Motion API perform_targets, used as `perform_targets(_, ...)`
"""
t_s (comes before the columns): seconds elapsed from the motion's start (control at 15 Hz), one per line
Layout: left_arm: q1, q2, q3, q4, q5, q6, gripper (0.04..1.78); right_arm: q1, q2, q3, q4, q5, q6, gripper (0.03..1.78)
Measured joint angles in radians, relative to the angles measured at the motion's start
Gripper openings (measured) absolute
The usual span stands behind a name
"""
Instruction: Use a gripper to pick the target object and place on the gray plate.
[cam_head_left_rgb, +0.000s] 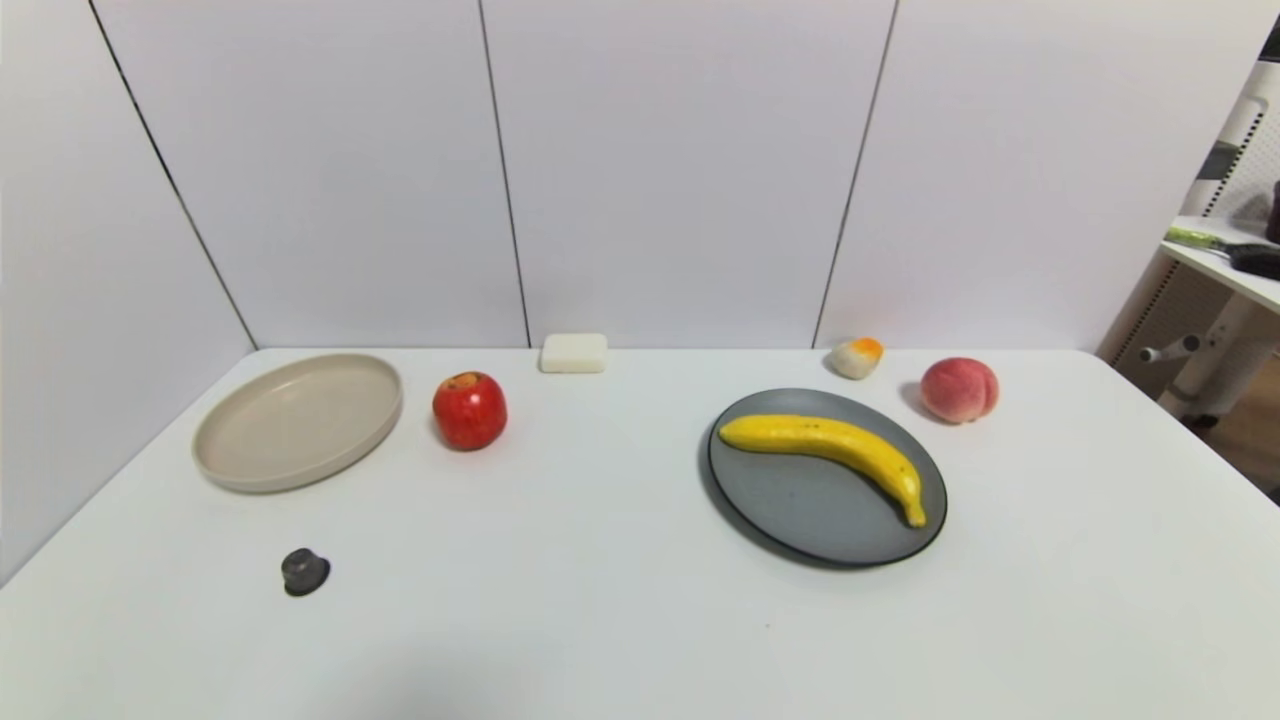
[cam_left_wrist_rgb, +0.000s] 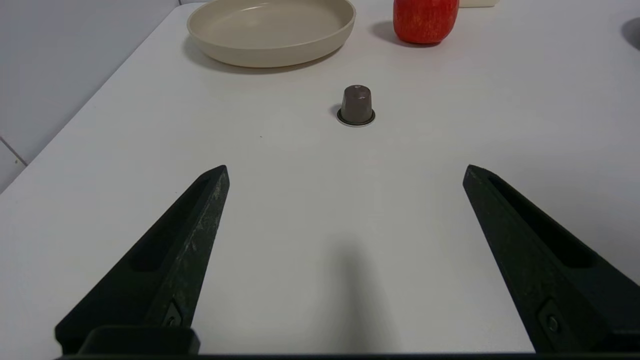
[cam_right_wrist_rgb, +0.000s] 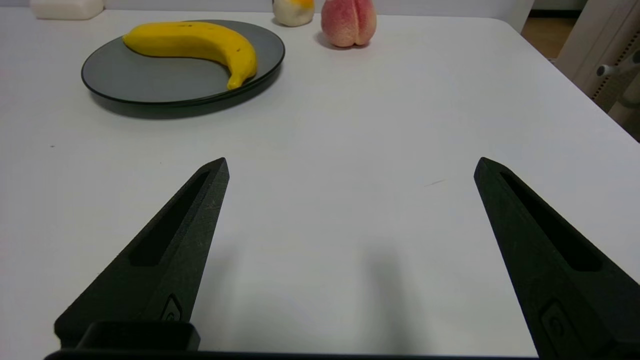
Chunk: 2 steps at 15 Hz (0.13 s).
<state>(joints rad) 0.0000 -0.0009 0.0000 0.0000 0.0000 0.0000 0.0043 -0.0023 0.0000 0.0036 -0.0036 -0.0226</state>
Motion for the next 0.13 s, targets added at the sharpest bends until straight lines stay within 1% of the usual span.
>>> perform_targets(0.13, 0.000, 0.000, 0.000, 0.000, 0.000, 0.000, 1.69, 0.000, 0.000, 0.000, 0.000, -0.007, 0.028, 1.69)
